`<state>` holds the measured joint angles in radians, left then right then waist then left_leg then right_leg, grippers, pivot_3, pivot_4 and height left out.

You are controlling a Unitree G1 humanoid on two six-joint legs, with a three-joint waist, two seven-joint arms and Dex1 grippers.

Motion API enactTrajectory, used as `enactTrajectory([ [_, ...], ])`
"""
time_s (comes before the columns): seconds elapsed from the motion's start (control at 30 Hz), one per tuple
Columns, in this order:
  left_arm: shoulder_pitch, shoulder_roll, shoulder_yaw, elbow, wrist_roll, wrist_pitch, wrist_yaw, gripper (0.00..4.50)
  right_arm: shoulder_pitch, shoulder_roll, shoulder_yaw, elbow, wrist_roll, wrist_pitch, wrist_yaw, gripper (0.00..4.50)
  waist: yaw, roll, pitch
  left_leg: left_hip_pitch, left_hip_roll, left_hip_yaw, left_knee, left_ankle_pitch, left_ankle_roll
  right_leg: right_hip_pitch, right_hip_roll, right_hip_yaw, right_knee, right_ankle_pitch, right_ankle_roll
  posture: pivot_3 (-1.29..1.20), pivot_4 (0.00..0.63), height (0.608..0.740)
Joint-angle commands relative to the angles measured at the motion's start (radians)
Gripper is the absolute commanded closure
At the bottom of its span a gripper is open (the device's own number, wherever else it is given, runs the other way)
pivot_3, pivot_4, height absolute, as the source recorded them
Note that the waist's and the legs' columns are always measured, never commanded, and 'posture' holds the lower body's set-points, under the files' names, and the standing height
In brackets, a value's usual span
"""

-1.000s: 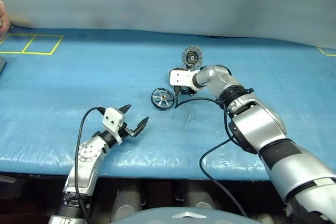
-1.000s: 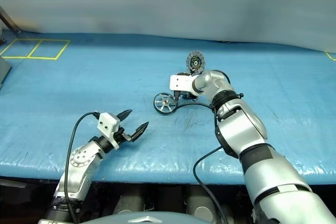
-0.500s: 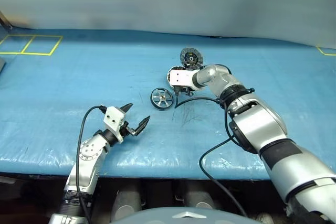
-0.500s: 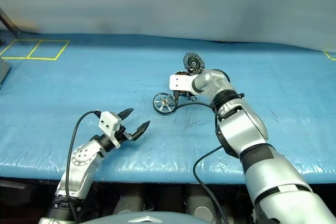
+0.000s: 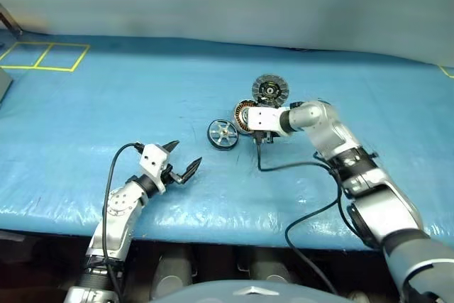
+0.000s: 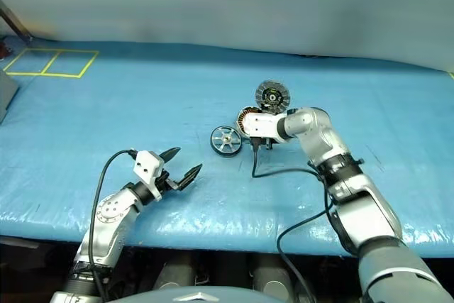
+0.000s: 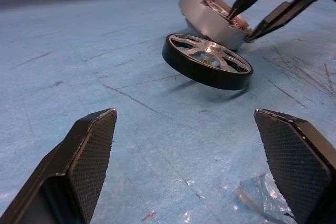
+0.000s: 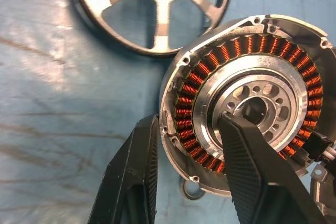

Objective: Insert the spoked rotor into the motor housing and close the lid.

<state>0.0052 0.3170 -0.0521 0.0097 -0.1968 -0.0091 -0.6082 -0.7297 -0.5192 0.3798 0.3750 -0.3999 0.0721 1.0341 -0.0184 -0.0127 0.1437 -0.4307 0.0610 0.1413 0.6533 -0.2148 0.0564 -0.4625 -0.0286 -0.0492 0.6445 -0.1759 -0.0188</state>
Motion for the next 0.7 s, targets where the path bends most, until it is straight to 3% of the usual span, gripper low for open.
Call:
enactTrajectory([
  [0.03, -0.013, 0.005, -0.005, -0.002, 0.003, -0.012, -0.013, 0.0, 0.081, -0.057, -0.048, -0.282, 0.017, 0.107, 0.032, 3.06, 0.002, 0.0, 0.0, 0.0, 0.0, 0.0, 0.0, 0.0, 0.0, 0.0, 0.0, 0.0, 0.0, 0.0, 0.0, 0.0, 0.15, 0.74],
  [0.2, -0.033, 0.007, -0.019, 0.025, 0.005, -0.011, -0.033, 0.0, 0.297, -0.168, -0.058, -0.71, 0.028, 0.238, 0.116, 3.06, 0.01, 0.0, 0.001, -0.001, 0.0, -0.002, 0.001, -0.001, -0.002, 0.0, 0.0, -0.004, -0.001, -0.001, -0.001, 0.0, 0.15, 0.74],
  [0.33, -0.047, 0.007, -0.025, 0.043, 0.005, -0.012, -0.045, 0.0, 0.345, -0.199, -0.007, -0.86, 0.032, 0.258, 0.162, 3.06, 0.006, -0.001, 0.002, -0.001, 0.0, -0.004, 0.001, -0.002, -0.003, 0.0, 0.001, -0.006, -0.001, -0.002, -0.001, 0.0, 0.15, 0.74],
  [0.5, -0.064, 0.01, -0.026, 0.062, 0.005, -0.013, -0.054, 0.0, 0.308, -0.228, 0.078, -0.906, 0.025, 0.184, 0.219, 3.06, 0.007, -0.002, 0.003, -0.001, 0.0, -0.007, 0.003, -0.002, -0.003, 0.001, 0.001, -0.009, -0.001, -0.002, -0.001, 0.0, 0.15, 0.74],
  [0.7, -0.06, 0.014, -0.023, 0.06, 0.005, -0.014, -0.054, 0.0, 0.207, -0.214, 0.179, -0.81, -0.06, 0.09, 0.226, 3.06, 0.007, -0.005, 0.005, -0.001, 0.0, -0.011, 0.006, -0.005, -0.008, 0.001, 0.0, -0.013, -0.001, -0.002, -0.001, 0.0, 0.15, 0.74],
])
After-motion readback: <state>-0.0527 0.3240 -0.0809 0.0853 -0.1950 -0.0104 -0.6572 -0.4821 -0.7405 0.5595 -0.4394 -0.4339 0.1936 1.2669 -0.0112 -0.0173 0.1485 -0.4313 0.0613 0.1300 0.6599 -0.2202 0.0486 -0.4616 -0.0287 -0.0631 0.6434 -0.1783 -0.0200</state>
